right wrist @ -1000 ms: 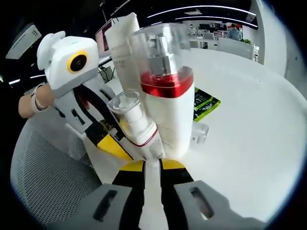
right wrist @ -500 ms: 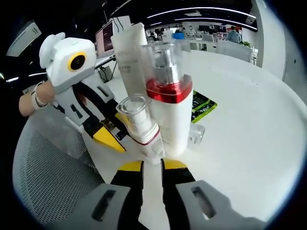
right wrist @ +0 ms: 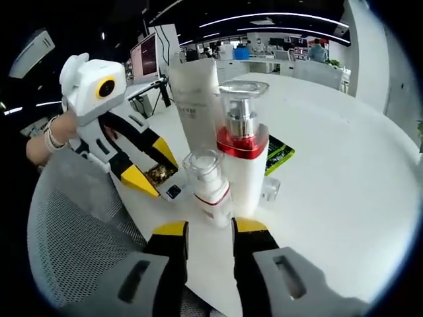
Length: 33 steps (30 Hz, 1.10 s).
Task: Arrange the skincare products in the storage area until every visible bottle or jar stands upright without overlapping.
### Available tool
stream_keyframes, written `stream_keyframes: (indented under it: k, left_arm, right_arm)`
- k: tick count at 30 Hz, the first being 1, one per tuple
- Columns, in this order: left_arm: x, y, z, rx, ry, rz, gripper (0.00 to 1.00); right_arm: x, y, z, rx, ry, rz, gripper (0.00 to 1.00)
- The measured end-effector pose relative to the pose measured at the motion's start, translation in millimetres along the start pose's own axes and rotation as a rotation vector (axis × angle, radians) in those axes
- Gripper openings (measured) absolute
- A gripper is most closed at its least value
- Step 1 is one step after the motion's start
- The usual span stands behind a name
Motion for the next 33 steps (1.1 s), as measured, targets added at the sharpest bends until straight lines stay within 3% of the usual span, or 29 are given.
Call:
stream_keyframes:
  k: [3,6,8,13,17,22,33]
  left_arm:
    - [4.1,1.5,9.0,-0.007,-0.022,0.008,0.27]
    - [7.1,2.2,17.4,-0.017,-0.037,0.024,0.32]
    - [8.5,4.1,23.2,-0.018,-0.047,0.024,0.36]
    - [15.3,12.0,35.1,-0.007,-0.088,0.023,0.48]
    - [15.6,19.0,42.1,0.013,-0.102,0.011,0.51]
    - [18.4,24.6,51.2,0.031,-0.125,-0.001,0.65]
    - [22.3,32.2,76.0,0.037,-0.163,0.023,0.74]
  right_arm:
    - [1.6,-5.7,3.4,-0.005,0.009,0.013,0.33]
    - [2.9,-11.2,6.5,-0.013,0.021,0.026,0.45]
    - [3.7,-13.6,9.0,-0.014,0.034,0.05,0.45]
    - [6.5,-14.1,12.9,-0.003,0.054,0.065,0.54]
    - [9.0,-15.1,16.2,0.003,0.062,0.077,0.6]
    - [11.3,-20.3,23.4,0.003,0.088,0.105,0.69]
    - [18.7,-25.7,30.3,0.03,0.086,0.153,0.88]
Point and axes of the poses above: the point that each gripper's makers call its tool centre point, and the gripper's own axes: z roughly backward along the fingers, x roughly to its left, y roughly out of its underside, the point moved 1 cm from there along z, roughly backward along the fingers, and after that the axes turned 1 degree about y, right-handed, at the moved point
